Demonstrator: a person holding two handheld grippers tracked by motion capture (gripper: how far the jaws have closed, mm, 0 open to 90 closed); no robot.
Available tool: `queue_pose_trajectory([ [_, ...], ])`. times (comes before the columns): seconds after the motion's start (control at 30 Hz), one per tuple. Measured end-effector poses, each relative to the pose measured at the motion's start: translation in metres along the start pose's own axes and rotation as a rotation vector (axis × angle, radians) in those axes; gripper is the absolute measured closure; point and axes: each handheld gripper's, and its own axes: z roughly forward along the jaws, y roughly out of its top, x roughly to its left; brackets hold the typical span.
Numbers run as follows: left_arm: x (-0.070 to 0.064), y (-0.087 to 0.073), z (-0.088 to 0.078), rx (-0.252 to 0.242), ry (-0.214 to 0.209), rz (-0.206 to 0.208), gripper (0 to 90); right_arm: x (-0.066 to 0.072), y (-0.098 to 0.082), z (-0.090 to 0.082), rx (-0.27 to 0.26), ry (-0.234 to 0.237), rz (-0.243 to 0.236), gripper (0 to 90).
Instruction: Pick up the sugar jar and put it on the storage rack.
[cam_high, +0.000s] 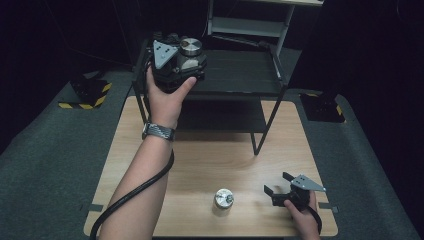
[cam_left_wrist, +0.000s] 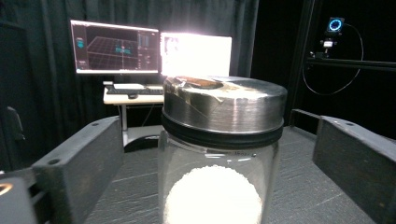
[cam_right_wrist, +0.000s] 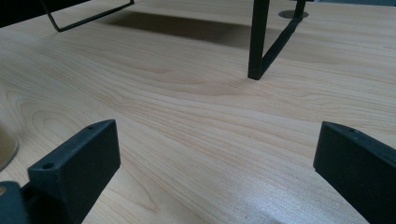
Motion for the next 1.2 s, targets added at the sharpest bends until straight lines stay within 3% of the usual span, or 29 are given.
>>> queue_pose_trajectory([
  [0.67, 0.000, -0.008, -0.036, -0.017, 0.003, 0.030, 0.6, 0.001, 0.000, 0.000, 0.001, -0.004, -0.002, 0.2],
  [1.2, 0.000, -0.049, -0.076, 0.018, -0.013, 0.056, 0.6, 0.002, 0.001, 0.000, 0.003, -0.005, -0.005, 0.2],
])
